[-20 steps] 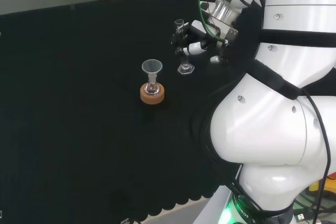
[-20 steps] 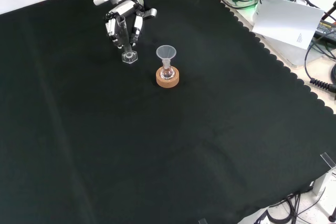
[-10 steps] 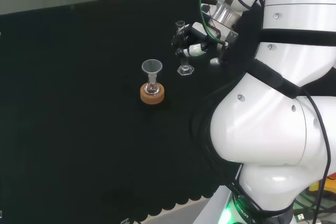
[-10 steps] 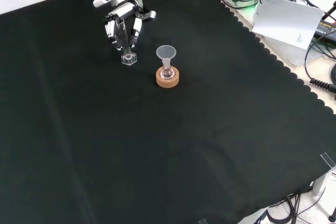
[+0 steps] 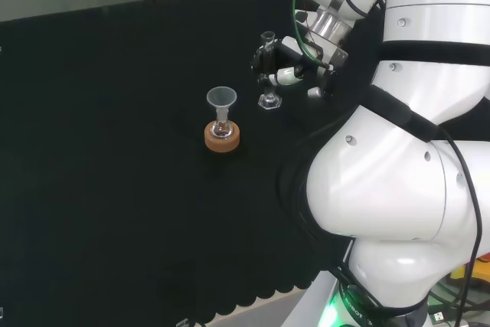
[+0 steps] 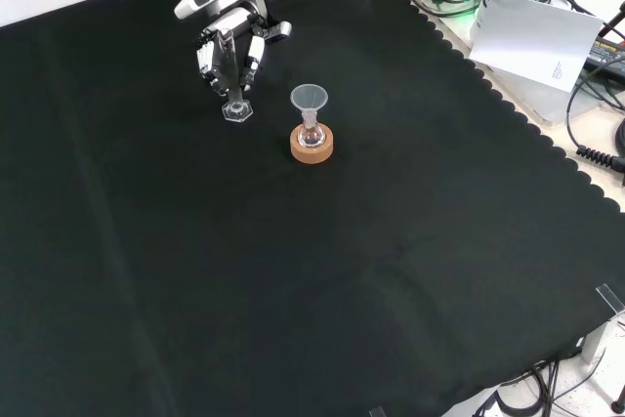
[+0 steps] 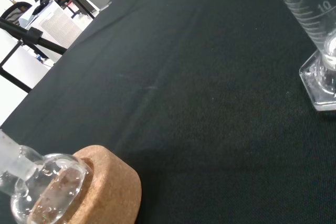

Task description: Put the graduated cylinder back on the table.

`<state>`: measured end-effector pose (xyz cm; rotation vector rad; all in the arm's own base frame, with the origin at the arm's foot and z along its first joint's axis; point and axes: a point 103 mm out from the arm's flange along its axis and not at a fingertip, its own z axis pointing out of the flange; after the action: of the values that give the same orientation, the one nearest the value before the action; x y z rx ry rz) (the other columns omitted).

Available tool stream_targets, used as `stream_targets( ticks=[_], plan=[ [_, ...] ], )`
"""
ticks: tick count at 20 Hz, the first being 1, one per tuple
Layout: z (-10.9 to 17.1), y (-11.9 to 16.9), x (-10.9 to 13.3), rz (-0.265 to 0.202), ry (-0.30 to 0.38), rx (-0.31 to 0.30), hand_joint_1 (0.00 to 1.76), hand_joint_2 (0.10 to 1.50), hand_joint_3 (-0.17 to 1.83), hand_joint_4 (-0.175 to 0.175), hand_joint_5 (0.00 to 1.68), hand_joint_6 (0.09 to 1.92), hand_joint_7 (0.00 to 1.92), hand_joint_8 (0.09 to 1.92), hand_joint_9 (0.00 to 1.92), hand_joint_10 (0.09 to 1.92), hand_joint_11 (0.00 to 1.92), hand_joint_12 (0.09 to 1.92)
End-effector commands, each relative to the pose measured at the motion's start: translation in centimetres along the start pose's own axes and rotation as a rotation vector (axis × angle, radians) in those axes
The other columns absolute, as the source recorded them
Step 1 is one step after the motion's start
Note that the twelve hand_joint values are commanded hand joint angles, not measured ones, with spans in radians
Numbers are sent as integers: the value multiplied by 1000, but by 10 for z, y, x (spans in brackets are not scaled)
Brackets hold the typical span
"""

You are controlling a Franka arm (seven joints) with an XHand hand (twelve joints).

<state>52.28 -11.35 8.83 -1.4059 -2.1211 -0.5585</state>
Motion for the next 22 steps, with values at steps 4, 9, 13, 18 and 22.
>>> stream_targets(
  ticks=[4,9,13,18,22],
  plan=[
    [-4,-2,0,4,6,-2,1175,1055,-39,-116,780,706,811,621,1220,199,1055,901],
    [-6,-4,-3,13,27,13,1114,1057,-171,-100,742,675,774,620,1206,115,943,987],
    [-11,-6,-5,11,25,8,1089,1037,-175,-93,700,662,750,618,1179,96,877,1036],
    [-14,-6,-7,20,18,10,1058,1021,-175,-86,641,656,713,621,1138,87,801,1093],
    [-15,-6,-7,23,16,17,962,969,-175,-75,483,606,621,636,1052,87,652,1195]
  ],
)
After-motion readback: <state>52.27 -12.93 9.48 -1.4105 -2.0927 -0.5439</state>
